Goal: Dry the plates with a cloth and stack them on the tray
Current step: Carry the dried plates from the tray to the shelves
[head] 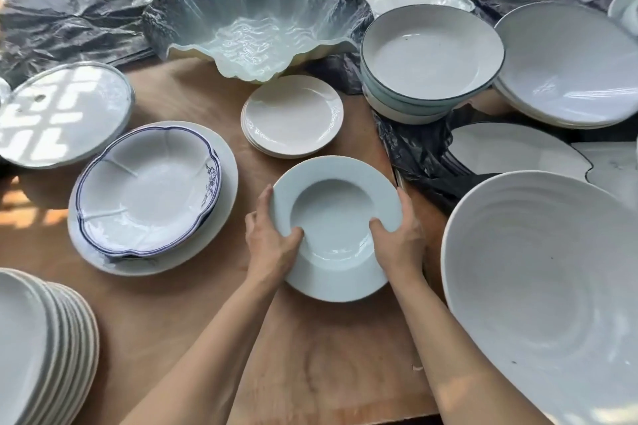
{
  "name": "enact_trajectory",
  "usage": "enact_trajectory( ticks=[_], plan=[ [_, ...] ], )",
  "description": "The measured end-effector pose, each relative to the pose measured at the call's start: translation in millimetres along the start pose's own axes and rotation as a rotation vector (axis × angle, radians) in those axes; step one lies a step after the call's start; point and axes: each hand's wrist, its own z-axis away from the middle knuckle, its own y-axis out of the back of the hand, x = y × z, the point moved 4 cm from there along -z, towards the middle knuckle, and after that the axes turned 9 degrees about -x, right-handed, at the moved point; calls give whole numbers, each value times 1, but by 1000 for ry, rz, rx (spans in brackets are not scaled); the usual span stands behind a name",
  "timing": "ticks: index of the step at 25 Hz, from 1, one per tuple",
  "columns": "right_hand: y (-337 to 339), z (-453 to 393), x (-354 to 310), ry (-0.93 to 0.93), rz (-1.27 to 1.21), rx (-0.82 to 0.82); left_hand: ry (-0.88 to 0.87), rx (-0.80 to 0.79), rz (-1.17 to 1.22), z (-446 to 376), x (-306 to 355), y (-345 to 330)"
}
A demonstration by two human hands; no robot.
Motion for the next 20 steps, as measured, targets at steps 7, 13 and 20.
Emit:
enact_trajectory(
  ticks=[7, 13, 20],
  plan=[
    [-1, -11, 1, 50, 40, 62, -15, 37, 1, -12, 1, -10],
    [-6, -13, 3, 18, 113, 81, -22, 35, -131, -14, -4, -6],
    [-1, 8, -28, 146, 241, 99, -103, -14, -337, 7, 18, 5]
  ],
)
